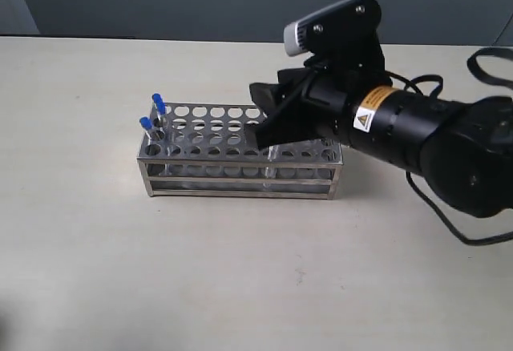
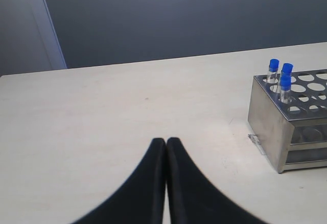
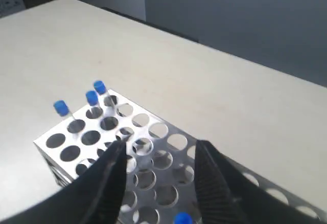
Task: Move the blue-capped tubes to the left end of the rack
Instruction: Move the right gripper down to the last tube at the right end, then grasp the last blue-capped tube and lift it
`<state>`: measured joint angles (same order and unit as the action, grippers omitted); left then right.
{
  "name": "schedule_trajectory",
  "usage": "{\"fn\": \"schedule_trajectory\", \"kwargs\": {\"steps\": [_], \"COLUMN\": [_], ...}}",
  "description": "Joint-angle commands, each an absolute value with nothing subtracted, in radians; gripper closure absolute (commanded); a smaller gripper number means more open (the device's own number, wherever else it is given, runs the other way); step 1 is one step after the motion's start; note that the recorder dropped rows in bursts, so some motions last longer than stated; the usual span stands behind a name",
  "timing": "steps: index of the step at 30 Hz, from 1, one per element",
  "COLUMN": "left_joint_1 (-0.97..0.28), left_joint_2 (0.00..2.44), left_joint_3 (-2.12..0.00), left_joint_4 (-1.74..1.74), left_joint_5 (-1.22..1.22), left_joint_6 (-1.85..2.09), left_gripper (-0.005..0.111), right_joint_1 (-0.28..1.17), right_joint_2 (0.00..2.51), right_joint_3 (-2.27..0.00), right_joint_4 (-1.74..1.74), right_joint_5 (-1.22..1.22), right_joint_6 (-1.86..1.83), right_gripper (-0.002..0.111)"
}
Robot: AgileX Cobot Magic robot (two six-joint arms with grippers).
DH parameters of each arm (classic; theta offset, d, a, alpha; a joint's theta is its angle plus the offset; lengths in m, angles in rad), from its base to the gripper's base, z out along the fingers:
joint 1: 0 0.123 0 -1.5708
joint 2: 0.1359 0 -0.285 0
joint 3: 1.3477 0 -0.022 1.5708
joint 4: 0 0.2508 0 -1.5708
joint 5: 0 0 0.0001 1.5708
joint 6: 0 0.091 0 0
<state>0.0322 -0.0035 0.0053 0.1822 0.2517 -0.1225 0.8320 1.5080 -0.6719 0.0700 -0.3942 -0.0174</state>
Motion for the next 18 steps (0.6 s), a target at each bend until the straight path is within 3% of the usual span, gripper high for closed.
{"fn": "schedule_trajectory", "kwargs": {"steps": [1, 4, 18], "left_joint_1": [0.028, 0.028, 0.028], "left_joint_2": [0.0, 0.0, 0.0], "left_joint_3": [0.0, 0.0, 0.0], "left_joint_4": [0.184, 0.184, 0.184], "left_joint_5": [0.24, 0.24, 0.24], "left_joint_6": [-0.123, -0.123, -0.123], "left_gripper": [0.106, 0.106, 0.106], "right_joint_1": [0.826, 0.826, 0.826], "right_joint_2": [1.555, 1.595, 1.786], "right_joint_3": [-0.653, -0.653, -0.653], "right_joint_4": [0.184, 0.191, 0.236], "right_joint_5": [-0.454, -0.47, -0.611], "right_joint_6": [-0.101, -0.098, -0.098], "right_gripper": [0.057, 0.052, 0.052]}}
